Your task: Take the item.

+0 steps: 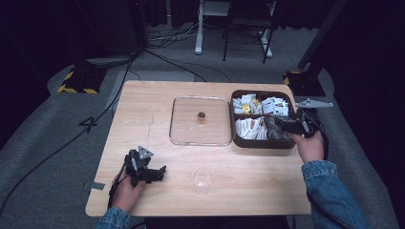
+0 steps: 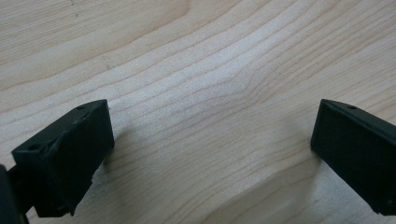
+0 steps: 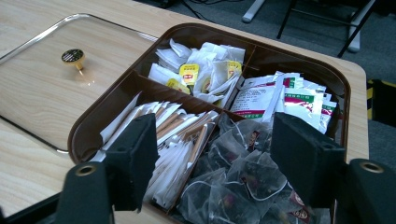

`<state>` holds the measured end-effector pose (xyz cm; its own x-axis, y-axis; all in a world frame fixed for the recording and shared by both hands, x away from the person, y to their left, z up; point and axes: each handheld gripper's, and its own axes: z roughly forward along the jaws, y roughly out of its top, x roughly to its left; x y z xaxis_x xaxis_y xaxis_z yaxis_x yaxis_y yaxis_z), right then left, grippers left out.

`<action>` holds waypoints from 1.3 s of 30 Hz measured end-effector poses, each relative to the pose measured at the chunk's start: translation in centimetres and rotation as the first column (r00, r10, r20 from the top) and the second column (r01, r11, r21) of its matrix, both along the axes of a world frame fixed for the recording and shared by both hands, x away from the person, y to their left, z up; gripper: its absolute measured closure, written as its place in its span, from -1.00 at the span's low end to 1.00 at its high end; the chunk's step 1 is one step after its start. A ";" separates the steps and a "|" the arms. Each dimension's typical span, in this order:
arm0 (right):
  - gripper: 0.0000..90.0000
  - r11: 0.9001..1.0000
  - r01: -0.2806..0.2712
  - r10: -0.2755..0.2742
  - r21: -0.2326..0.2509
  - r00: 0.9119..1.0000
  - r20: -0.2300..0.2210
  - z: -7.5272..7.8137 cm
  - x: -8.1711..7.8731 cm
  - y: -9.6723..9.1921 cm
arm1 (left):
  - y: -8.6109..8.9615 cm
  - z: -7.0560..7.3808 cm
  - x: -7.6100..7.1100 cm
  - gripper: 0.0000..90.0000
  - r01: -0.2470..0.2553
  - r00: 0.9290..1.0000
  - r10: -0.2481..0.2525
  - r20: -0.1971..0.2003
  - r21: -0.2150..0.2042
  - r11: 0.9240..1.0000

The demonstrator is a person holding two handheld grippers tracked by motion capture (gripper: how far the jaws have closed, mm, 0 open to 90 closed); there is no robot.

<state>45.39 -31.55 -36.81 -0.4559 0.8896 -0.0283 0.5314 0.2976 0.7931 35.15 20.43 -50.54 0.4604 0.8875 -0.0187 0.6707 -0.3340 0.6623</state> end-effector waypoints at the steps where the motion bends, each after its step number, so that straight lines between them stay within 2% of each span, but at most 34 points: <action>1: -0.25 1.000 0.004 -0.004 -0.004 1.000 -0.005 0.0 0.2 -0.1 | 0.0 0.0 0.0 -1.00 0.000 1.000 0.000 0.000 0.000 1.000; 7: -0.25 0.999 0.035 -0.035 0.000 0.999 -0.027 0.2 1.3 -0.8 | 0.0 0.0 0.0 -1.00 0.000 1.000 0.000 0.000 -0.001 1.000; 8: -0.25 0.999 0.045 -0.046 -0.013 0.998 -0.039 0.1 1.8 -1.1 | 0.0 0.0 0.0 -1.00 0.000 1.000 0.000 0.000 -0.001 1.000; 11: -0.25 0.997 0.064 -0.066 -0.033 0.996 -0.064 -0.2 2.5 -1.4 | 0.0 0.0 0.0 -1.00 0.000 1.000 0.000 0.000 -0.001 1.000; 14: -0.19 0.996 0.078 -0.081 -0.050 0.995 -0.066 -0.5 3.0 -1.8 | 0.0 0.0 0.0 -1.00 0.000 1.000 0.000 0.001 -0.001 1.000; 18: -0.11 0.993 0.112 -0.116 -0.041 0.989 -0.088 -1.4 3.7 -2.6 | 0.0 0.0 0.0 -1.00 0.000 1.000 0.000 0.001 -0.001 1.000; 19: -0.11 0.993 0.112 -0.116 -0.041 0.989 -0.088 -1.4 3.7 -2.6 | 0.0 0.0 0.0 -1.00 0.000 1.000 0.000 0.001 -0.001 1.000; 20: -0.05 0.993 0.115 -0.119 -0.037 0.987 -0.109 -1.9 4.1 -2.9 | 0.0 0.0 0.0 -1.00 0.000 1.000 0.000 0.000 0.000 1.000; 23: -0.05 0.993 0.119 -0.121 -0.021 0.981 -0.151 -2.6 4.6 -3.3 | 0.0 0.0 0.0 -1.00 0.000 1.000 0.000 0.000 -0.001 1.000; 25: -0.04 0.992 0.120 -0.122 -0.021 0.980 -0.156 -2.8 4.7 -3.4 | 0.0 0.0 0.0 -1.00 0.000 1.000 0.000 0.000 -0.001 1.000; 29: -0.04 0.992 0.117 -0.125 -0.052 0.973 -0.194 -3.9 4.8 -3.2 | 0.0 0.0 0.0 -1.00 0.000 1.000 0.000 0.000 0.000 1.000; 33: -0.03 0.992 0.116 -0.124 -0.051 0.969 -0.212 -4.6 4.9 -3.1 | 0.0 0.0 0.0 -1.00 0.000 1.000 0.000 0.000 0.000 1.000; 39: -0.03 0.991 0.113 -0.129 -0.077 0.962 -0.240 -5.3 5.1 -2.7 | 0.0 0.0 0.0 -1.00 0.000 1.000 0.000 0.000 0.000 1.000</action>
